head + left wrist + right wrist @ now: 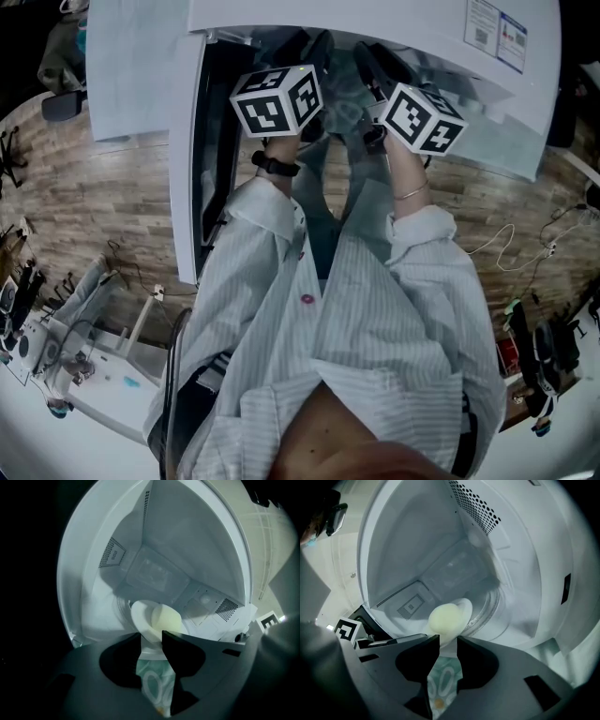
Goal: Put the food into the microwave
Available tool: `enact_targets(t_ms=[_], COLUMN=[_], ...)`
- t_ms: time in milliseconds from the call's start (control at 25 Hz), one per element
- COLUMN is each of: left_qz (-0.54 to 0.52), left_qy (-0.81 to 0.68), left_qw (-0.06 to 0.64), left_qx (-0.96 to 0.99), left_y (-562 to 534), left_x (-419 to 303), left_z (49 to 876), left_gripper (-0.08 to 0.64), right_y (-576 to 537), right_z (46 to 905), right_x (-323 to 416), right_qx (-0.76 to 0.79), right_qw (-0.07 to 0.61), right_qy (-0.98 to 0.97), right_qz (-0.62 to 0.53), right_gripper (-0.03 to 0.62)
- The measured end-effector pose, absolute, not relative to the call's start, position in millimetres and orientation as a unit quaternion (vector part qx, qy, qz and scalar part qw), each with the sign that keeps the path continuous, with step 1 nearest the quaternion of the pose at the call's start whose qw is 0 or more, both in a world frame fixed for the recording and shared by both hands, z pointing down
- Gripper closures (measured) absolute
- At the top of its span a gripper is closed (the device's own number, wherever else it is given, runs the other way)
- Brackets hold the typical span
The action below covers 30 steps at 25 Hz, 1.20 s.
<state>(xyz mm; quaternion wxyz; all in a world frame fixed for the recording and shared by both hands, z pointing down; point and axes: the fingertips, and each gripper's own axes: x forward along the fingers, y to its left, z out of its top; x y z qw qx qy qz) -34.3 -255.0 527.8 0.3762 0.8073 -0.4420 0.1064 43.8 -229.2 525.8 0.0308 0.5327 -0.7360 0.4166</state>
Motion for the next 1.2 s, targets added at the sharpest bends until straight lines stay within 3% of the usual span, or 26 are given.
enact_targets(t_ms=[160, 280, 560, 1200], left_qz=[0.12, 0.14, 0.139, 0.133], left_qy=[-0.447, -0.45, -0.45, -0.447], left_qw=[0.359, 0.334, 0.332, 0.324], left_qx=[0.81, 0.816, 0.817, 0.823], left_y=[-255, -257, -257, -244], left_x=[-36, -37, -37, -41], left_z=[529, 529, 529, 521], left_gripper=[0.417, 0.367, 0.364, 0.362], right_y=[-228, -228, -228, -221], right_z=[526, 527, 528, 515], right_x=[44, 47, 49, 50], right_qx=[0.536, 0.541, 0.549, 0.554], right_qw=[0.038, 0.042, 0.075, 0.055], right_qy=[-0.736, -0.734, -0.739, -0.74], right_qz=[0.411, 0.408, 0.383, 0.379], right_gripper=[0.475, 0.471, 0.432, 0.43])
